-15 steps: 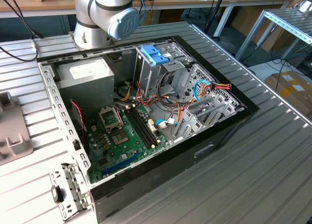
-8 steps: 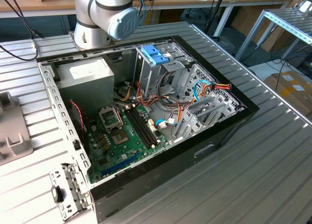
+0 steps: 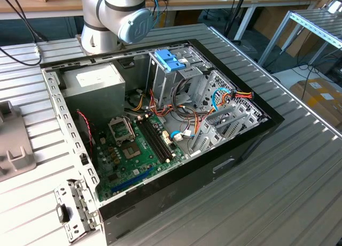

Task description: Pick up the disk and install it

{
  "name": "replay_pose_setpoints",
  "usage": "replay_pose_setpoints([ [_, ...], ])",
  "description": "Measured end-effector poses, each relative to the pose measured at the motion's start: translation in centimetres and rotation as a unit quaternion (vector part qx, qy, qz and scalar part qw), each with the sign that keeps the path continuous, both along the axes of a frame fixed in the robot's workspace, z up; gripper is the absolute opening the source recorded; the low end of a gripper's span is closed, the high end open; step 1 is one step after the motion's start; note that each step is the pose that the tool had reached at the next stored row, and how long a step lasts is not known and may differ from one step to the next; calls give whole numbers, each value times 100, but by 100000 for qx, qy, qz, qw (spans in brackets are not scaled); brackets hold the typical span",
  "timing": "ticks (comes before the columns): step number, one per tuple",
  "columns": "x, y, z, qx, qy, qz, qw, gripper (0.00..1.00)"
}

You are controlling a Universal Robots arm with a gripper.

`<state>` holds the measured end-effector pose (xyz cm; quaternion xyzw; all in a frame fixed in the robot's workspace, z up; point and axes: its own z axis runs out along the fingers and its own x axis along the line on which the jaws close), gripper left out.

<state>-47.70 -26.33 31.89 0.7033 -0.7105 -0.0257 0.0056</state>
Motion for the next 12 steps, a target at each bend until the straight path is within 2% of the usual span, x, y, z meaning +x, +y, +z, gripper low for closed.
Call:
replay_pose_setpoints([
  [12, 0, 0, 73, 4, -5, -1, 100000, 37],
])
